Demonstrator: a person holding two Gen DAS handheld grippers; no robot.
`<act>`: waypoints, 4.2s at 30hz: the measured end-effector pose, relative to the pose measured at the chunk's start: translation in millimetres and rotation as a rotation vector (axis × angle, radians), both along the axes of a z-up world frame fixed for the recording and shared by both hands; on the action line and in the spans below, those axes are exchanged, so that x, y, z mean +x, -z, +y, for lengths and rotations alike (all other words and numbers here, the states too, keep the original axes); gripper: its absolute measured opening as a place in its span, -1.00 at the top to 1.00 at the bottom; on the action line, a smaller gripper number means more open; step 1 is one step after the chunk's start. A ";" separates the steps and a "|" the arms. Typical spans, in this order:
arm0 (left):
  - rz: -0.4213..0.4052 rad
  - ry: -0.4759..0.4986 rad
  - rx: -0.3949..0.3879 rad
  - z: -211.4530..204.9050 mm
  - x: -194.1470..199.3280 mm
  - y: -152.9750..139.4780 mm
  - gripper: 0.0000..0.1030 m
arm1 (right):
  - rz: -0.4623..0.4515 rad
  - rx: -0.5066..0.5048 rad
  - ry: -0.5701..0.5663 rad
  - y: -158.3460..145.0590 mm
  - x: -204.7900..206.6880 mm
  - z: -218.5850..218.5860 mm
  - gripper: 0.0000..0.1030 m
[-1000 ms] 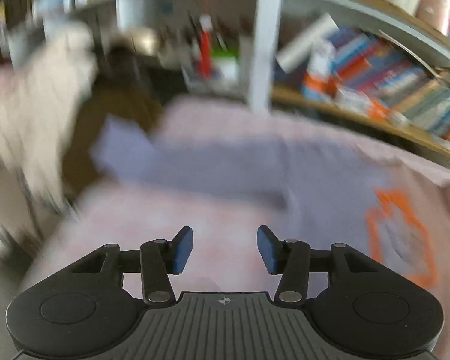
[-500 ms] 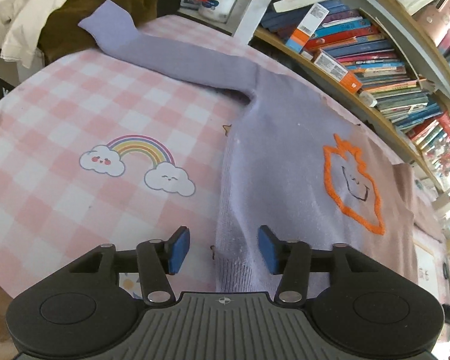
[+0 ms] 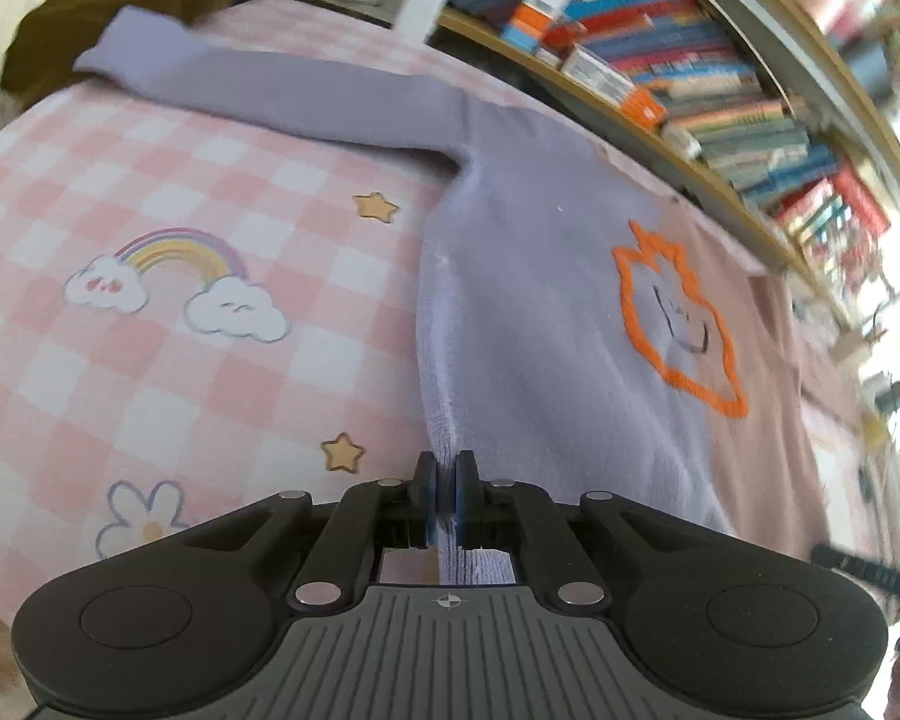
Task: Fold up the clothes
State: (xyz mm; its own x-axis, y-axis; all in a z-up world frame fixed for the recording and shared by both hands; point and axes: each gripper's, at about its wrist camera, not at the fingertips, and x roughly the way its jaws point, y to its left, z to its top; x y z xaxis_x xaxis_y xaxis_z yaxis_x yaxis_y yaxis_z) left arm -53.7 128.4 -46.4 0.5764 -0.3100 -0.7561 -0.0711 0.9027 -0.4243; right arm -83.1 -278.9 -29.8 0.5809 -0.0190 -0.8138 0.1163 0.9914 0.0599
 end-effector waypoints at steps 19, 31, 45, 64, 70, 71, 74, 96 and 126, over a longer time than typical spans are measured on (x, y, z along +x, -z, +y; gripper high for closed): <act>-0.036 -0.159 0.005 -5.8 -46.7 -18.8 0.79 | -0.047 0.043 -0.104 -24.9 -43.8 -2.2 -0.12; -0.169 -0.148 0.208 -37.0 -88.5 -72.8 -0.33 | -0.154 0.033 -0.136 -50.3 -79.3 20.9 -0.61; -0.198 -0.112 0.373 -56.2 -100.7 -83.6 -0.70 | -0.219 0.018 -0.131 -57.4 -87.8 29.1 -0.99; -0.227 -0.009 0.396 -54.1 -53.8 -82.6 -0.70 | -0.242 -0.028 -0.027 -59.5 -66.5 47.2 -1.00; -0.229 -0.013 0.359 -48.5 -54.0 -83.4 -0.70 | -0.239 -0.028 -0.009 -56.3 -68.7 38.9 -1.00; -0.229 -0.017 0.353 -46.9 -55.4 -83.3 -0.70 | -0.237 -0.029 -0.010 -55.5 -68.5 38.0 -1.00; -0.225 -0.037 0.344 -40.4 -59.4 -82.3 -0.70 | -0.232 -0.032 -0.018 -52.8 -68.0 36.7 -1.00; -0.161 -0.070 0.175 11.6 -12.2 -75.8 -0.83 | -0.175 -0.002 -0.058 -48.0 -22.3 74.1 -1.00; -0.133 -0.523 -0.003 194.1 147.2 -10.6 0.10 | -0.108 -0.110 0.042 -54.3 15.5 130.5 -1.00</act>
State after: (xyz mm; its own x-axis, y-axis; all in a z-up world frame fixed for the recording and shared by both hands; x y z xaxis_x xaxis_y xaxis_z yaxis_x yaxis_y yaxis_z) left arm 93.5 322.5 -35.8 0.7448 0.0418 -0.6660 -0.4562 0.7603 -0.4624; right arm -67.6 -148.4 24.5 0.6619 -0.1312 -0.7381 0.1569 0.9870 -0.0347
